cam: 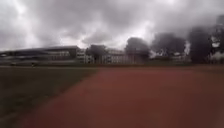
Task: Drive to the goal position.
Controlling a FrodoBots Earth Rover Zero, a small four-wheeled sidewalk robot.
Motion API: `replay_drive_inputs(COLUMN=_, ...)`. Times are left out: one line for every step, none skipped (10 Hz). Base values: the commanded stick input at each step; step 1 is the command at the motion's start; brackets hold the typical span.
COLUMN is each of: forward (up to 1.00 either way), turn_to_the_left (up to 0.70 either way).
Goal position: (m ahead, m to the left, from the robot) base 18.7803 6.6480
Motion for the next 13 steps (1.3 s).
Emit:
replay_drive_inputs(forward=0.70, turn_to_the_left=0.00)
replay_drive_inputs(forward=0.70, turn_to_the_left=0.00)
replay_drive_inputs(forward=0.70, turn_to_the_left=0.00)
replay_drive_inputs(forward=0.70, turn_to_the_left=0.00)
replay_drive_inputs(forward=0.70, turn_to_the_left=0.00)
replay_drive_inputs(forward=0.70, turn_to_the_left=0.00)
replay_drive_inputs(forward=0.70, turn_to_the_left=0.00)
replay_drive_inputs(forward=0.70, turn_to_the_left=0.00)
replay_drive_inputs(forward=0.70, turn_to_the_left=0.00)
replay_drive_inputs(forward=0.70, turn_to_the_left=0.00)
replay_drive_inputs(forward=0.70, turn_to_the_left=0.00)
replay_drive_inputs(forward=0.70, turn_to_the_left=0.00)
replay_drive_inputs(forward=0.70, turn_to_the_left=0.00)
